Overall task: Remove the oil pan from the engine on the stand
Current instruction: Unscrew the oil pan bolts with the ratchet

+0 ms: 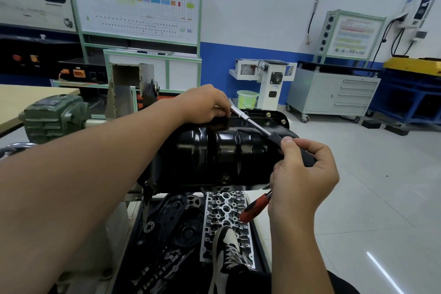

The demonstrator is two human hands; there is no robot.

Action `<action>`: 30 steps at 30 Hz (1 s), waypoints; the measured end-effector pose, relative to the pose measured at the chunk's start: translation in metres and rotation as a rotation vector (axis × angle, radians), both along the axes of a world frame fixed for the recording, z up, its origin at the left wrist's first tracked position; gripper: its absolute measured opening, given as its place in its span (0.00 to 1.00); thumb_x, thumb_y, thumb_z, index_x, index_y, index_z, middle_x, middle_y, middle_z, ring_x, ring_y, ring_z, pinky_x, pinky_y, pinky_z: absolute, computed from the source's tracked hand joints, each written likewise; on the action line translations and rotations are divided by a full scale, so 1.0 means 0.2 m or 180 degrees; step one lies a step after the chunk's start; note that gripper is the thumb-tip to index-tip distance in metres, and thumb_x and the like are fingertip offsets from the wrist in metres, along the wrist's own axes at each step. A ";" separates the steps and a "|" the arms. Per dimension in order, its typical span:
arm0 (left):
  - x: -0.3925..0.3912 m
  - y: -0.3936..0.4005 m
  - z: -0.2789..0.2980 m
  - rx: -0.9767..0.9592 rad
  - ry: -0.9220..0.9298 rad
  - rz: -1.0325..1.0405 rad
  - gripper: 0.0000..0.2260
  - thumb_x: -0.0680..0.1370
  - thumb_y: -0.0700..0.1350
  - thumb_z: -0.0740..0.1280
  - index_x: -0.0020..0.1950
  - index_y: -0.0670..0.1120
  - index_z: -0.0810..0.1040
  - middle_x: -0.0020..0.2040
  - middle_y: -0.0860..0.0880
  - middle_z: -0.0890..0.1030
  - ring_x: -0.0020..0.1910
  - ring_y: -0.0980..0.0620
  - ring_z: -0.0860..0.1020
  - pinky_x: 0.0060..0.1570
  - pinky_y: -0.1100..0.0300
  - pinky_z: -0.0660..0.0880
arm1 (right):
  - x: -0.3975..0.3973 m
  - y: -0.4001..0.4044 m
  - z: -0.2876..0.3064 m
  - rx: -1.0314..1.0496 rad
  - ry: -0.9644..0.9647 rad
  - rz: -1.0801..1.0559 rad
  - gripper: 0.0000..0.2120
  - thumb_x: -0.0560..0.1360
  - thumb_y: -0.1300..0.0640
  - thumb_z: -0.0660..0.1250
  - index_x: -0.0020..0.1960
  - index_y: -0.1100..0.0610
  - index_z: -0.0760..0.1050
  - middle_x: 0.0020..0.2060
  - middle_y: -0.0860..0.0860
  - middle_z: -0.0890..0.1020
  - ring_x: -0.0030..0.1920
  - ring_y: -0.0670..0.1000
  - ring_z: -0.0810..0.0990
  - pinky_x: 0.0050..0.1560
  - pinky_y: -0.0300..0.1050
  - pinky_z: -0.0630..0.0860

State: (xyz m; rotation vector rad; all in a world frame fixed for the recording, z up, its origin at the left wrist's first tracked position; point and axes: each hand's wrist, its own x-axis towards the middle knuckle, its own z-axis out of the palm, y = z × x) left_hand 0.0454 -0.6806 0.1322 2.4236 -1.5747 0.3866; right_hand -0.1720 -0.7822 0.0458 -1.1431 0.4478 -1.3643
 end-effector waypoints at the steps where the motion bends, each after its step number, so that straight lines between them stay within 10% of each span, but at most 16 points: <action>1: 0.00 0.00 0.00 -0.0012 -0.0041 0.0035 0.07 0.80 0.42 0.71 0.55 0.51 0.87 0.60 0.53 0.83 0.59 0.48 0.79 0.60 0.43 0.76 | 0.00 0.00 0.00 0.0013 -0.0012 -0.0007 0.04 0.69 0.52 0.74 0.40 0.48 0.79 0.32 0.53 0.79 0.30 0.55 0.73 0.36 0.50 0.73; 7: -0.01 0.00 -0.01 -0.0255 -0.0346 0.0441 0.05 0.79 0.56 0.72 0.54 0.60 0.84 0.46 0.62 0.75 0.58 0.52 0.76 0.49 0.52 0.74 | 0.00 0.00 0.01 0.0079 -0.0042 0.0001 0.04 0.70 0.53 0.74 0.40 0.48 0.79 0.31 0.52 0.78 0.29 0.55 0.72 0.35 0.50 0.73; 12: 0.00 0.01 -0.01 -0.0194 0.0285 0.0121 0.08 0.81 0.44 0.71 0.56 0.55 0.86 0.58 0.56 0.83 0.60 0.52 0.78 0.61 0.46 0.75 | -0.01 0.00 0.00 0.0089 -0.0051 0.0017 0.05 0.70 0.53 0.74 0.40 0.49 0.79 0.30 0.52 0.77 0.28 0.54 0.70 0.33 0.48 0.71; 23: 0.03 0.01 -0.04 -0.0475 0.0726 0.0041 0.10 0.80 0.43 0.72 0.58 0.54 0.86 0.50 0.61 0.82 0.53 0.59 0.79 0.62 0.52 0.74 | 0.00 0.00 0.00 0.0137 -0.0072 0.0069 0.05 0.69 0.53 0.74 0.40 0.50 0.79 0.29 0.52 0.75 0.27 0.54 0.70 0.34 0.48 0.71; 30: 0.01 -0.01 -0.01 -0.0198 -0.0067 0.0243 0.06 0.78 0.48 0.74 0.54 0.57 0.86 0.55 0.57 0.82 0.59 0.50 0.77 0.58 0.47 0.74 | 0.00 0.01 0.01 0.0183 -0.0110 0.0104 0.06 0.70 0.55 0.74 0.38 0.48 0.78 0.28 0.51 0.75 0.26 0.53 0.70 0.31 0.46 0.69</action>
